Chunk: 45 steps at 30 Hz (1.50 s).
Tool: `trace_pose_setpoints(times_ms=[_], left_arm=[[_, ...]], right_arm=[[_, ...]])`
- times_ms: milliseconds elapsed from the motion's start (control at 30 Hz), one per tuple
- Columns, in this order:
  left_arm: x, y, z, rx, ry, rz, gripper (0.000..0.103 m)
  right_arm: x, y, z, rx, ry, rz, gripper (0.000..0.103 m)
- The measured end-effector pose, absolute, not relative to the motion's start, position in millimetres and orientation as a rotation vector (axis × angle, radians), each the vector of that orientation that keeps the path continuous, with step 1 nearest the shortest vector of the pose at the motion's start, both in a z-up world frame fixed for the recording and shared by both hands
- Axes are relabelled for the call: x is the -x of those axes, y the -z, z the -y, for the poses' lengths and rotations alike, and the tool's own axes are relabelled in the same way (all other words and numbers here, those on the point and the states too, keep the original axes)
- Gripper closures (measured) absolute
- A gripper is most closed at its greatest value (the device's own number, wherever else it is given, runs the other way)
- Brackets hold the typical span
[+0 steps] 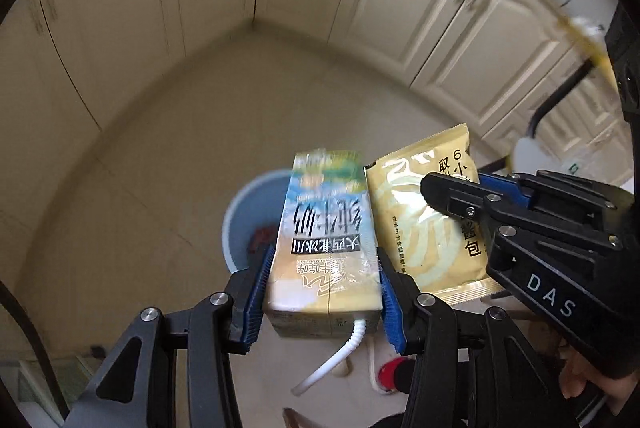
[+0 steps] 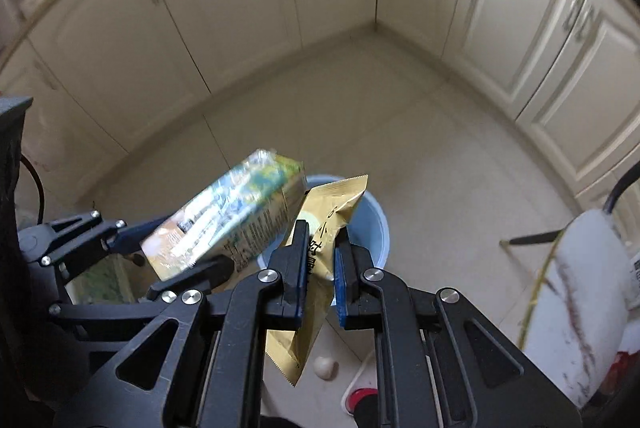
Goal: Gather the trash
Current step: 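Carry carton and yellow packet over the blue bin and open both tools, then move both tools back to the table toward the red-checked sachets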
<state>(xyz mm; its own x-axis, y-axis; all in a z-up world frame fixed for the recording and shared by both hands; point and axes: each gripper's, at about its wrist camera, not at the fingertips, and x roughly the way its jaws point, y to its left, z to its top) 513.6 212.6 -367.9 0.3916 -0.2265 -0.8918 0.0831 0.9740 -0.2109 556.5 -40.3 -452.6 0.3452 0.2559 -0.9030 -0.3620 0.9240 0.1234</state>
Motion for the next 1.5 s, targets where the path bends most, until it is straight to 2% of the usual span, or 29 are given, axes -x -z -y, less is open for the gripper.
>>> trace_pose_setpoints(times_ms=[267,433,533,600,667,733,800,867,933,967,1100,1167,1333,1500], left_arm=[[-573,431,-230,0.127,0.15,-1.281,0.057],[-593,434,-239,0.115,0.1,-1.305,0.047],[-593,430,-244,0.127,0.077,-1.302,0.041],[-592,420,-247,0.138,0.06,-1.292,0.041],[-597,408,-240,0.144,0.042,-1.28,0.041],[-596,391,-247,0.153,0.023,-1.256,0.038],[-587,367,-243,0.155,-0.002,-1.225,0.037],[-570,345,-235,0.163,-0.026,-1.181,0.035],[-555,322,-234,0.175,-0.038,-1.148,0.029],[-541,303,-237,0.182,-0.045,-1.113,0.028],[-492,241,-232,0.161,-0.075,-0.99,0.022],[-464,208,-219,0.14,-0.092,-0.91,0.019],[-388,131,-182,0.094,-0.096,-0.7,0.009],[-291,76,-119,0.062,-0.095,-0.511,0.004]], right_arm=[[-603,555,42,0.069,-0.383,-1.287,0.092],[-623,581,47,0.047,-0.383,-1.323,0.091],[-629,583,47,0.024,-0.384,-1.335,0.087],[-626,578,48,0.022,-0.377,-1.325,0.079],[-623,569,47,0.02,-0.376,-1.302,0.064],[-620,559,44,0.01,-0.384,-1.291,0.062],[-615,541,39,0.013,-0.389,-1.271,0.059],[-605,516,38,0.014,-0.387,-1.235,0.052],[-594,489,35,0.014,-0.395,-1.192,0.033],[-588,477,33,0.022,-0.398,-1.171,0.026],[-553,411,26,0.052,-0.414,-1.058,0.02],[-529,372,29,0.053,-0.416,-0.986,0.011],[-471,284,51,0.059,-0.375,-0.787,0.0],[-406,202,79,0.059,-0.334,-0.587,0.0]])
